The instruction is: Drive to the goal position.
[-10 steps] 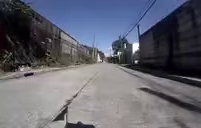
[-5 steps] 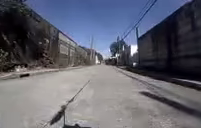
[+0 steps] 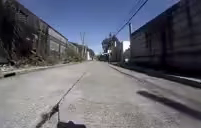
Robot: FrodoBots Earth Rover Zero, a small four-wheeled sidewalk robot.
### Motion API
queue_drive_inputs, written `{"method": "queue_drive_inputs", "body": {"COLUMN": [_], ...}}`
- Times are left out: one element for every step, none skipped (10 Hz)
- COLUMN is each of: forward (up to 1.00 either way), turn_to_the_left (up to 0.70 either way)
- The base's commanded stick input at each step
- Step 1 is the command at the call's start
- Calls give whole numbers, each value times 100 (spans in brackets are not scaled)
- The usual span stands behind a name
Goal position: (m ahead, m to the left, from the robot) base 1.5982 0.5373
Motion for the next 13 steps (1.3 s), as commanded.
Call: {"method": "queue_drive_inputs", "body": {"forward": [70, 70, 70, 70, 70, 70, 70, 70, 70, 70, 70, 70, 70], "turn_to_the_left": [-35, -35, -35, -30, -12, -3, -3, -3, -3, -3, -3, -3, -3]}}
